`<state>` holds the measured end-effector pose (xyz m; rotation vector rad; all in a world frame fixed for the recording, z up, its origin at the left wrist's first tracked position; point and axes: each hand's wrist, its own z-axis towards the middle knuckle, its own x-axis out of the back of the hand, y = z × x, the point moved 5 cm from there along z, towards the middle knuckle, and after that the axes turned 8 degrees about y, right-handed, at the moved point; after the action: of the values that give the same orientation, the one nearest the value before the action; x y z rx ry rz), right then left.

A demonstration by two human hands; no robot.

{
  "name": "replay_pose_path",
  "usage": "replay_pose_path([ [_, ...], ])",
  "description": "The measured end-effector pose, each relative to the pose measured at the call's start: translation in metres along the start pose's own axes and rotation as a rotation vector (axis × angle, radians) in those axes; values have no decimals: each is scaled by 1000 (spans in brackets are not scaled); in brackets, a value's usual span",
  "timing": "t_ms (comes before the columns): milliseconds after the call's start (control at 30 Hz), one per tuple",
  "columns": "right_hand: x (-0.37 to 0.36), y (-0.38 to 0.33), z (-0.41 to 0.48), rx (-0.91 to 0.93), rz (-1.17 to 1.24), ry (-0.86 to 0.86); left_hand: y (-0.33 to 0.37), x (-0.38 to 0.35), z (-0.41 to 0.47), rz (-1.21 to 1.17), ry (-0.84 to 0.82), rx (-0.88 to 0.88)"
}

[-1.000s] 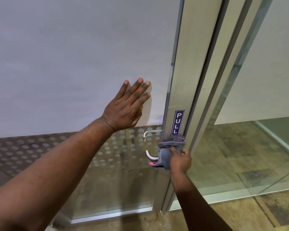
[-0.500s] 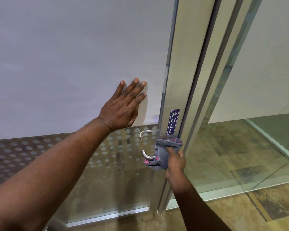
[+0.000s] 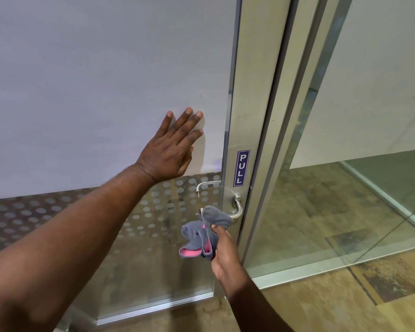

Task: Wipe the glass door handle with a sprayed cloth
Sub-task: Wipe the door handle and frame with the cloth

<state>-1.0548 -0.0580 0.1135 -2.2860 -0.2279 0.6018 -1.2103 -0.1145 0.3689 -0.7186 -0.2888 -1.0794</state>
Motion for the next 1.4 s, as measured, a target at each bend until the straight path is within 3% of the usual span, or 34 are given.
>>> replay_pose_path([
  [267,26,8,-22,-75,18,-136,61,14,-34,-389,24,138],
  [400,34,-11,-30,-43,151,-239,104,-11,-83,-708,-356,750],
  [500,40,-32,-40,-22,246,-319,132,-22,-111,-1125,-555,1245],
  [567,46,-44,-43,3,261,-306,145,-21,-118,-1332,-631,1420],
  [700,61,-51,-39,-15,224,-268,148,-24,-117,-1312,-554,1490],
  [833,72,-65,-42,25,204,-342,149,-30,-115,-1224,-479,1472],
  [933,73,-83,-56,192,19,-381,148,-34,-119,-1238,-390,1494],
  [1033,80,-94,-53,282,-72,-266,149,-35,-121,-1175,-378,1520],
  [1133,85,-94,-50,229,-12,-209,144,-30,-116,-867,-343,1440],
  [1233,85,-95,-50,231,65,-186,143,-9,-103,-597,-176,1335],
  [1300,80,-98,-56,262,99,-213,154,-5,-94,-765,-162,1329],
  [1400,70,-99,-69,282,101,-243,182,-15,-90,-1159,-305,1368],
])
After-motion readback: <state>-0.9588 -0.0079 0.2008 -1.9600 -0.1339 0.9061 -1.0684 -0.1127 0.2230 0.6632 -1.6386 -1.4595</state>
